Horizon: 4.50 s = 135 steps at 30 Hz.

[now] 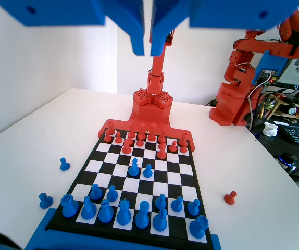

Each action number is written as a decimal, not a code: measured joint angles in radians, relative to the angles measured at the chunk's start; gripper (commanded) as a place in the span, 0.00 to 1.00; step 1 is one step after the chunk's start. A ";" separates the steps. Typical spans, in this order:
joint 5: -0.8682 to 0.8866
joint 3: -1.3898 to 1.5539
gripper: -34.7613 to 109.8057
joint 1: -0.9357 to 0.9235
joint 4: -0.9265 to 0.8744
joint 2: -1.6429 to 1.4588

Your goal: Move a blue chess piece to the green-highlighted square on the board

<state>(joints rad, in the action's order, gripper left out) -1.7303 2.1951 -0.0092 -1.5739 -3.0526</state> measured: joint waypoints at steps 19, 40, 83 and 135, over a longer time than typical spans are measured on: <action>0.000 0.000 0.29 0.000 0.000 0.000; 0.000 0.000 0.30 0.000 0.000 0.000; 0.609 -0.428 0.27 0.020 0.181 1.180; 0.670 -0.675 0.31 0.152 0.449 1.937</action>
<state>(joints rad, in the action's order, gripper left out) -1.0600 1.5202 0.1427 -1.1244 -1.1152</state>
